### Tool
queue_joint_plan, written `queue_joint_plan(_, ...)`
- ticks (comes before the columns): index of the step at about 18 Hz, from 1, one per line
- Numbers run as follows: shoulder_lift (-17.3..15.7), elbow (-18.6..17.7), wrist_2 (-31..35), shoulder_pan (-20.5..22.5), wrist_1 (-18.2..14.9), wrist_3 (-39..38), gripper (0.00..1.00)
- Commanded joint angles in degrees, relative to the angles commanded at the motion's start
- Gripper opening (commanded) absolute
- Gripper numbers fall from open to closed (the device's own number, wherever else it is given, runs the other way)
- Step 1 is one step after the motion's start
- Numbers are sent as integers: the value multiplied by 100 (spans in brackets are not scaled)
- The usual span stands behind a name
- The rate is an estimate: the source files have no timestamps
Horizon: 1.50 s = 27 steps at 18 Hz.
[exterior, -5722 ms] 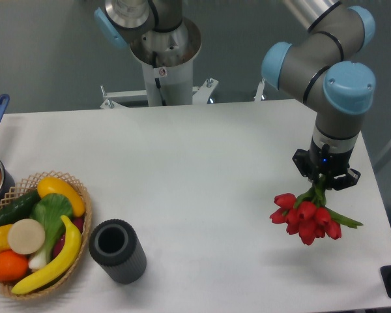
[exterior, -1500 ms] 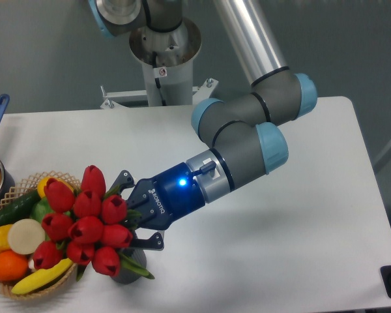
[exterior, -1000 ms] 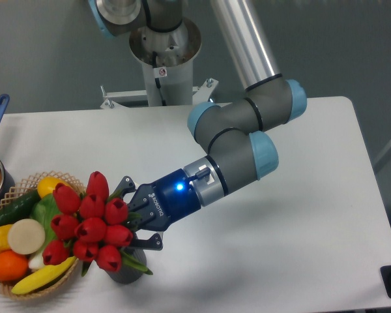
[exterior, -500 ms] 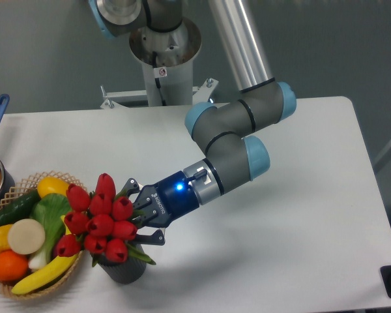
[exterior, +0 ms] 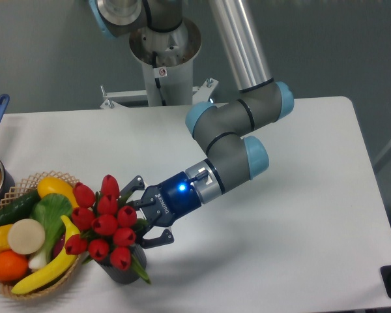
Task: Insert the flowers into the vase
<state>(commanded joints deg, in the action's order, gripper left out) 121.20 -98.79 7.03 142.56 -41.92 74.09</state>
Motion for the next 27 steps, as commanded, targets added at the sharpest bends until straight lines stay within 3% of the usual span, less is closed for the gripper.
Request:
queue_joint_plan(7, -70, 0, 79, 114, -9, 0, 100)
queue_joint_plan(14, -421, -88, 106, 474, -26, -62, 100)
queue_joint_plan(21, -1282, -615, 808, 967, -35, -88, 100)
queue_joint_plan(27, -1292, -686, 1388, 949, -35, -106, 100)
